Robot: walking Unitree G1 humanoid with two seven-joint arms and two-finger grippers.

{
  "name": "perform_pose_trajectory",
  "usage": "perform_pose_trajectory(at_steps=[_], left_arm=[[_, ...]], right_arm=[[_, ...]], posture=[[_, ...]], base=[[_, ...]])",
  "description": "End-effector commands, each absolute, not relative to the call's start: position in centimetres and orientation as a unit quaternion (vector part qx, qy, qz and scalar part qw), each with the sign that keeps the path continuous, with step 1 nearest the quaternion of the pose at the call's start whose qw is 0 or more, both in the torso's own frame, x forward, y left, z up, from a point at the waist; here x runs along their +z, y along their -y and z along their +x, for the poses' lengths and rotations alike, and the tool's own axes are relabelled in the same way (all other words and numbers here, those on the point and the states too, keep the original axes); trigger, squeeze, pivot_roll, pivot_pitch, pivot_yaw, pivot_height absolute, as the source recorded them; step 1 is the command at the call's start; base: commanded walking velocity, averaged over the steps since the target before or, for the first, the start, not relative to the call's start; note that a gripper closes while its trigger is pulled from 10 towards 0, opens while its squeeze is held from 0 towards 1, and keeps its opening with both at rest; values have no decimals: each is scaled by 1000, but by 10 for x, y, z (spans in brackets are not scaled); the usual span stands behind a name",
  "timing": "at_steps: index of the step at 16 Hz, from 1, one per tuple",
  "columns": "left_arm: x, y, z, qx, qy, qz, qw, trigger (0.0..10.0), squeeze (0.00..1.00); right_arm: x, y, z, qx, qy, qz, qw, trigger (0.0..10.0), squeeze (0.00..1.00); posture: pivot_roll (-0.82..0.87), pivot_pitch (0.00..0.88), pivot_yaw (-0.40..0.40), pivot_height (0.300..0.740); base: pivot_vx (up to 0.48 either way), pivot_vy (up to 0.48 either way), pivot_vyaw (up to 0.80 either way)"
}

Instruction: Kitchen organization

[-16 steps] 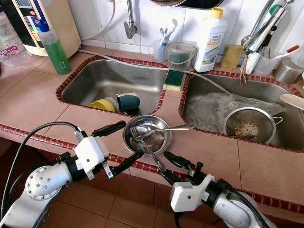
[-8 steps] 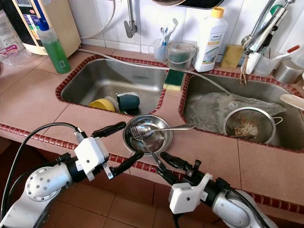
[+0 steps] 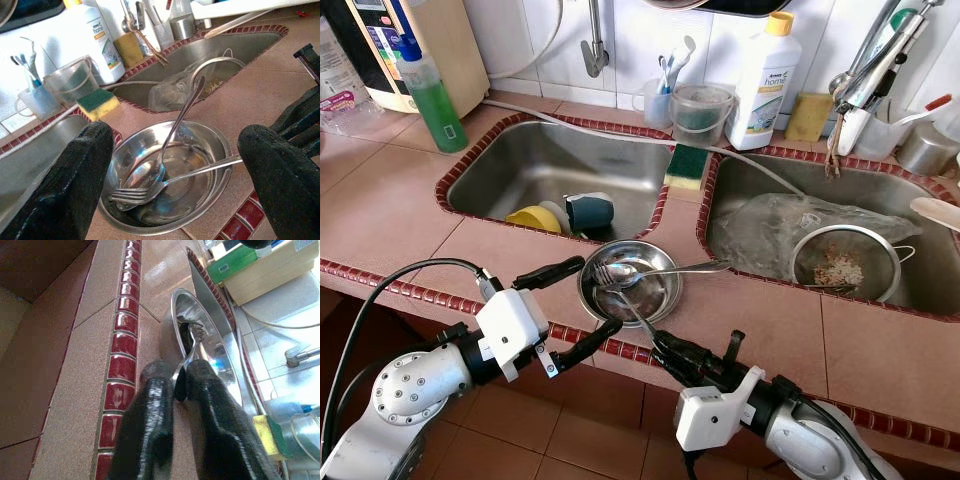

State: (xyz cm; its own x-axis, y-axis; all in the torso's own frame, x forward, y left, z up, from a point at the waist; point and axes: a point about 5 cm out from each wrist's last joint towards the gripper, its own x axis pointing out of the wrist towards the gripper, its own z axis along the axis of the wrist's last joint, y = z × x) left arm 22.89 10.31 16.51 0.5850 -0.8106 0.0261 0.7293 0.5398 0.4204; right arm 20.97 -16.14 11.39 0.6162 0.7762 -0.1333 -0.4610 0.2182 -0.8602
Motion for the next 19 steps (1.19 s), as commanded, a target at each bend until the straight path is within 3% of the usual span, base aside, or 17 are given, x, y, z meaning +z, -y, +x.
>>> perform_pose_trajectory(at_steps=[1, 9, 12, 13, 14, 19], left_arm=[[167, -102, 226, -442, 114, 193, 869, 10000, 0], [168, -102, 228, -441, 118, 195, 868, 10000, 0], [169, -102, 229, -440, 121, 197, 868, 10000, 0], [169, -102, 230, -440, 121, 197, 868, 10000, 0], [169, -102, 230, -440, 121, 198, 868, 10000, 0], [172, -104, 235, -437, 125, 203, 867, 10000, 0]], right_arm=[[113, 160, 209, 414, 167, -477, 757, 0, 0], [116, 163, 213, 408, 176, -488, 751, 0, 0], [117, 166, 217, 391, 170, -484, 764, 0, 0], [118, 166, 218, 385, 169, -482, 768, 8431, 0], [119, 167, 220, 376, 171, -483, 772, 10000, 0], [135, 168, 229, 333, 204, -470, 791, 10000, 0]], posture=[[-187, 136, 27, 740], [-188, 125, 26, 740], [-188, 114, 28, 740], [-188, 116, 29, 740], [-188, 118, 31, 740], [-191, 100, 41, 740]], base=[[0, 0, 0], [0, 0, 0], [0, 0, 0], [0, 0, 0], [0, 0, 0], [0, 0, 0]])
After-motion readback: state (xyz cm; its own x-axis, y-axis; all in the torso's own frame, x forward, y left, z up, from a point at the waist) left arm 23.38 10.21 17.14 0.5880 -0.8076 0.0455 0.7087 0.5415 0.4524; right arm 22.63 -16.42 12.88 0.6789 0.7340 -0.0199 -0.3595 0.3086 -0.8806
